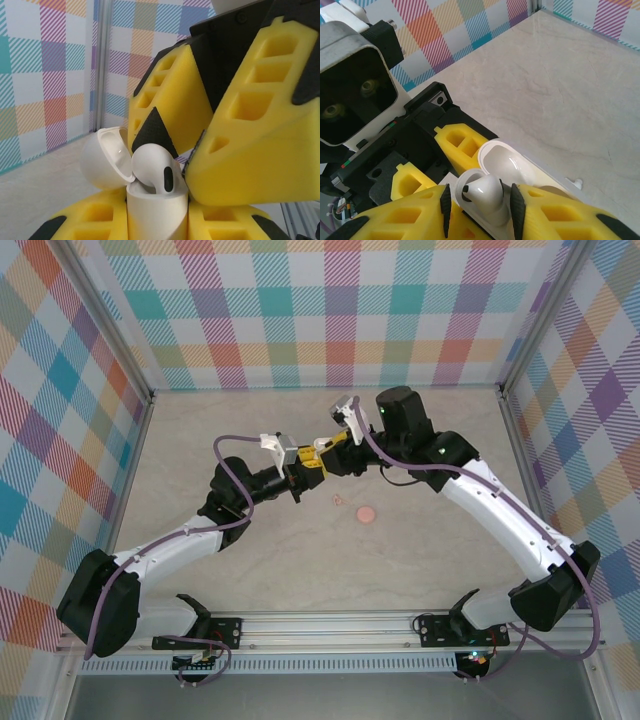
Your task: Insert the wireless bluetooth earbuds into the charging case
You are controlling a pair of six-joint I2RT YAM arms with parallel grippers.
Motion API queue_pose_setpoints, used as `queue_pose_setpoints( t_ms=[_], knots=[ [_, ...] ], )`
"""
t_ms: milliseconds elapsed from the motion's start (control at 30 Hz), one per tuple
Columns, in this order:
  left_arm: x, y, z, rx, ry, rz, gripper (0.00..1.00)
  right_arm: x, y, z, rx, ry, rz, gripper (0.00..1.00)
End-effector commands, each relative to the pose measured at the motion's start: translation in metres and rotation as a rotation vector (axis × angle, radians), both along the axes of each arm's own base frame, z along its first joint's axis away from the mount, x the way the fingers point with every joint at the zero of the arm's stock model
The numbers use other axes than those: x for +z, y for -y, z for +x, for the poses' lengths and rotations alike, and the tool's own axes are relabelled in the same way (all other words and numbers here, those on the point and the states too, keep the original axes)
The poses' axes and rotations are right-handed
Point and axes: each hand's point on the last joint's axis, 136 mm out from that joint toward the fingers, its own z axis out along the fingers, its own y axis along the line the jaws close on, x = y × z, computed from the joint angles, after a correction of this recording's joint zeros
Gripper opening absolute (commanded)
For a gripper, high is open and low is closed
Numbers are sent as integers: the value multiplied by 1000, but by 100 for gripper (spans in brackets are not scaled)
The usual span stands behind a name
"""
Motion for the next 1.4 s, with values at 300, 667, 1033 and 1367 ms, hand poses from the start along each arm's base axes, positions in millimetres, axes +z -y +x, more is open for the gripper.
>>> queue_pose_setpoints(
  t_ms=[300,667,1033,1367],
  knots=[
    [47,-2,-14,-17,140,-60,4,17,13,4,-91,69,23,48],
    [44,-2,-16,-19,141,-42,3,31,20,-7,-81,77,86,47],
    [46,-1,-21,-41,151,-41,3,30,11,-18,21,22,101,39],
    [46,-1,-26,-66,163,-42,3,23,5,-11,24,-10,81,29]
  ],
)
